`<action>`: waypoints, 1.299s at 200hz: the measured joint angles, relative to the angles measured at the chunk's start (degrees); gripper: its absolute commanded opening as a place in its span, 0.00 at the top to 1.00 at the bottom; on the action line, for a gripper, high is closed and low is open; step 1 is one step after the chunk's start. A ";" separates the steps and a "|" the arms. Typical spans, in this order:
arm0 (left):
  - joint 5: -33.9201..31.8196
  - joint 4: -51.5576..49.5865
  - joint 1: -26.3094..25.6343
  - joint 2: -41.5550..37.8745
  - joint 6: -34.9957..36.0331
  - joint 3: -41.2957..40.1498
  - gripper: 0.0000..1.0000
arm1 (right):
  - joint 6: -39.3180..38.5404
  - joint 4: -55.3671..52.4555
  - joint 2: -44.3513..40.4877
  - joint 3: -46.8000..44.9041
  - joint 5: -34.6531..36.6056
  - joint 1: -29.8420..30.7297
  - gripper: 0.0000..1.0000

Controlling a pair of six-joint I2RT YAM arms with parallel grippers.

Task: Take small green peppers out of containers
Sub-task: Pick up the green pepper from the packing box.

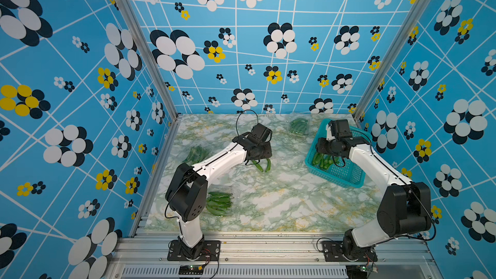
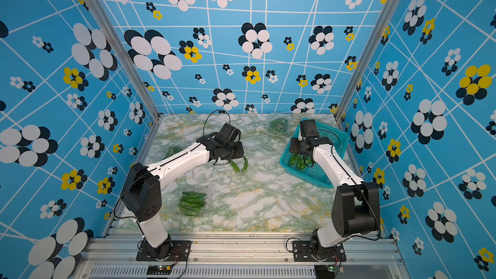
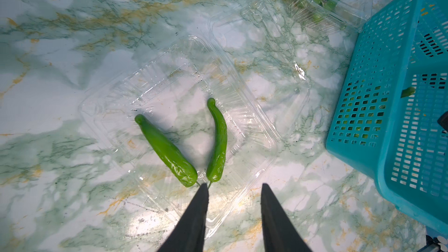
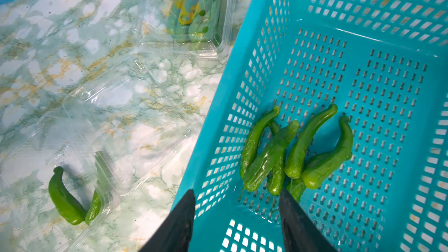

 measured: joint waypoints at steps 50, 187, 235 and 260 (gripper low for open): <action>-0.63 -0.02 1.01 -1.97 0.00 -2.67 0.62 | -1.42 -0.07 0.07 0.26 -3.06 1.95 0.48; -2.05 0.76 7.87 -12.46 -0.07 -15.72 0.61 | -0.09 -11.52 26.38 26.51 -6.95 26.56 0.56; -1.44 2.62 8.09 -12.46 -0.04 -16.17 0.61 | 2.45 -17.59 31.98 33.68 -4.74 27.02 0.60; -1.20 3.28 8.09 -12.46 -0.04 -16.20 0.61 | 3.41 -19.74 34.45 36.20 -4.13 27.26 0.59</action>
